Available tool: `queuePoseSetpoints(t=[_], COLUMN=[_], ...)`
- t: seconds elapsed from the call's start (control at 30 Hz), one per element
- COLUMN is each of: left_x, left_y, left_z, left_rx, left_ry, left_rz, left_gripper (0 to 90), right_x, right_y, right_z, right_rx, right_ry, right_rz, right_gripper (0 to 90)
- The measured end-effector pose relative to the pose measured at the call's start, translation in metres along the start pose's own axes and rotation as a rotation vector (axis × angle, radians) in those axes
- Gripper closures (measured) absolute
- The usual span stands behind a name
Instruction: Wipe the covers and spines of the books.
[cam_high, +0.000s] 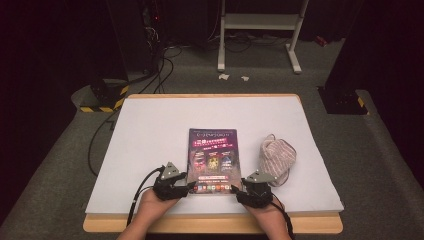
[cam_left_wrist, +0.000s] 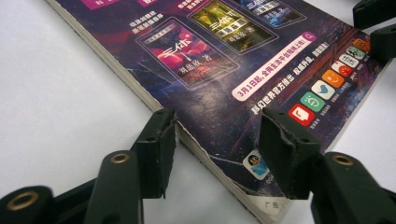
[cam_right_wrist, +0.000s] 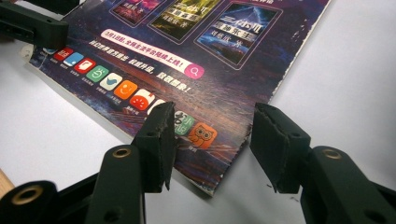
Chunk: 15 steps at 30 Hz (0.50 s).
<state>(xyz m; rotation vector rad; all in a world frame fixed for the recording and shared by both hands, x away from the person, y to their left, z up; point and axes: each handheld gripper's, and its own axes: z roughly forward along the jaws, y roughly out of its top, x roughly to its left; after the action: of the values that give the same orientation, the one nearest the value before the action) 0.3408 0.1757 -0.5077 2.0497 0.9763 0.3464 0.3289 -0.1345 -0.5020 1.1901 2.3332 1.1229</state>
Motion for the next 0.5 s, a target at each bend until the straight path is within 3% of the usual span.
queuePoseSetpoints(t=[0.03,0.13,0.23,0.43,0.5], left_x=[0.002,0.006,0.013,0.024,0.028], left_y=[0.0,0.0,-0.004,-0.007,-0.009], left_z=[-0.002,-0.005,-0.012,-0.023,-0.029], left_rx=[0.004,0.009,-0.005,-0.024,-0.028], left_ry=[0.01,0.026,0.08,0.085,0.096], left_rz=[0.019,0.023,0.032,0.011,0.021], left_gripper=[44.1,41.7,38.9,41.6,43.3], right_x=[-0.001,-0.002,-0.003,-0.005,-0.006], right_y=[0.001,0.004,0.007,0.011,0.014], right_z=[-0.001,-0.007,-0.011,-0.013,-0.015], right_rx=[-0.009,-0.035,-0.058,-0.078,-0.089], right_ry=[0.0,-0.005,-0.017,-0.035,-0.033], right_rz=[-0.006,-0.023,-0.03,-0.054,-0.062], right_gripper=[50.2,50.2,47.9,40.6,37.6])
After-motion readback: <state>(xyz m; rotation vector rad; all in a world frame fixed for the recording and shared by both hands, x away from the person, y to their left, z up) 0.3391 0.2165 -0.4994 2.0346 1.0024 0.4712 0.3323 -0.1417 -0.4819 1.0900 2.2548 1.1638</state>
